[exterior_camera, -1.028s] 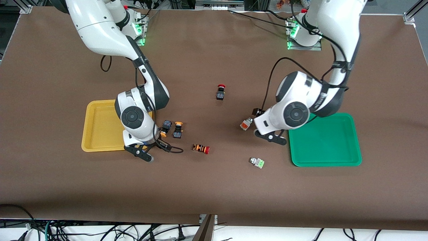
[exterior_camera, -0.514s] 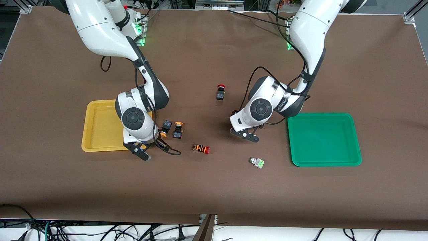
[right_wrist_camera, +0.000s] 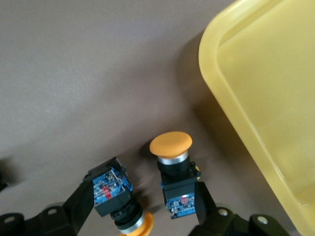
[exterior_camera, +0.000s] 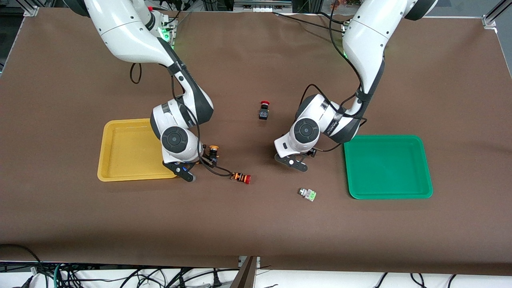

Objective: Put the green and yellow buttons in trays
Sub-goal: 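Lift the yellow button with the right gripper while the left gripper carries the orange button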

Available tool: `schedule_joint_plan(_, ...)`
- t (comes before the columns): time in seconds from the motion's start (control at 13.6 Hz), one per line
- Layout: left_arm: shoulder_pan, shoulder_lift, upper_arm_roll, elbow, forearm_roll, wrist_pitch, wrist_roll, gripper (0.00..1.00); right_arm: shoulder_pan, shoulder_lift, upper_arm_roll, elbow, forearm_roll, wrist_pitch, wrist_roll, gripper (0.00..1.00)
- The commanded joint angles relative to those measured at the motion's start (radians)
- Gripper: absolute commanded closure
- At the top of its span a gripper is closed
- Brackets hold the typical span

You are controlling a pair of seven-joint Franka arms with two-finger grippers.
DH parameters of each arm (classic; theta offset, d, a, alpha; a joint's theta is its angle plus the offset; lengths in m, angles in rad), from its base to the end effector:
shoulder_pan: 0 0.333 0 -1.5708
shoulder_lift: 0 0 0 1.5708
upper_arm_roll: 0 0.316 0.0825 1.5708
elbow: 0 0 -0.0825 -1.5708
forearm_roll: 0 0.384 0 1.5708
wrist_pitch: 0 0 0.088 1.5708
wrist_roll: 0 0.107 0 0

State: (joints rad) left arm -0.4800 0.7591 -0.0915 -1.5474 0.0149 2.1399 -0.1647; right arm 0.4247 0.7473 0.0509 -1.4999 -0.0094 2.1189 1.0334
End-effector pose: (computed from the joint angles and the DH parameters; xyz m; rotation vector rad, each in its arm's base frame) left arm 0.5824 -0.3640 0.1905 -3.0597 0.6139 0.2684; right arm 0.6250 0.3153 0.2158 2.9486 -0.8539 -0.1718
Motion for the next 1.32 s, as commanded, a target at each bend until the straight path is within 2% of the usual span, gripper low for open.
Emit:
schedule_joint_plan(0.0,-0.016,0.000,0.012,-0.003,0.020,0.005,-0.009,0.00,-0.006,-0.019,0.004,-0.045,0.011,-0.005,-0.001,0.09)
schedule_joint_plan(0.15,-0.017,0.011,0.013,-0.003,0.020,0.005,-0.007,0.02,-0.012,-0.019,0.001,-0.063,0.009,-0.001,-0.007,0.09)
schedule_joint_plan(0.44,-0.029,0.014,0.012,-0.003,0.020,0.002,-0.009,0.61,-0.017,-0.019,-0.003,-0.091,0.011,0.007,-0.007,0.09)
schedule_joint_plan(0.59,-0.035,0.028,0.012,-0.002,0.020,0.002,-0.009,0.65,-0.027,-0.011,-0.008,-0.092,0.008,0.016,-0.007,0.09)
schedule_joint_plan(0.73,-0.039,0.025,0.013,0.001,0.020,-0.005,-0.006,0.85,-0.046,-0.008,-0.008,-0.132,0.008,0.094,-0.007,0.09)
schedule_joint_plan(0.81,-0.034,0.008,0.015,0.003,0.020,-0.014,-0.004,0.91,-0.044,-0.003,-0.008,-0.154,0.008,0.142,-0.006,0.09)
schedule_joint_plan(0.95,-0.026,-0.039,0.022,0.024,0.022,-0.110,-0.007,0.91,-0.043,0.007,-0.008,-0.154,0.011,0.158,0.013,0.10)
schedule_joint_plan(1.1,-0.006,-0.105,0.070,0.029,0.023,-0.201,0.000,0.91,-0.043,0.007,-0.006,-0.149,0.013,0.156,0.013,0.29)
schedule_joint_plan(1.25,0.039,-0.153,0.101,0.030,0.025,-0.279,0.023,0.91,-0.044,0.007,-0.006,-0.148,0.023,0.156,0.002,0.64)
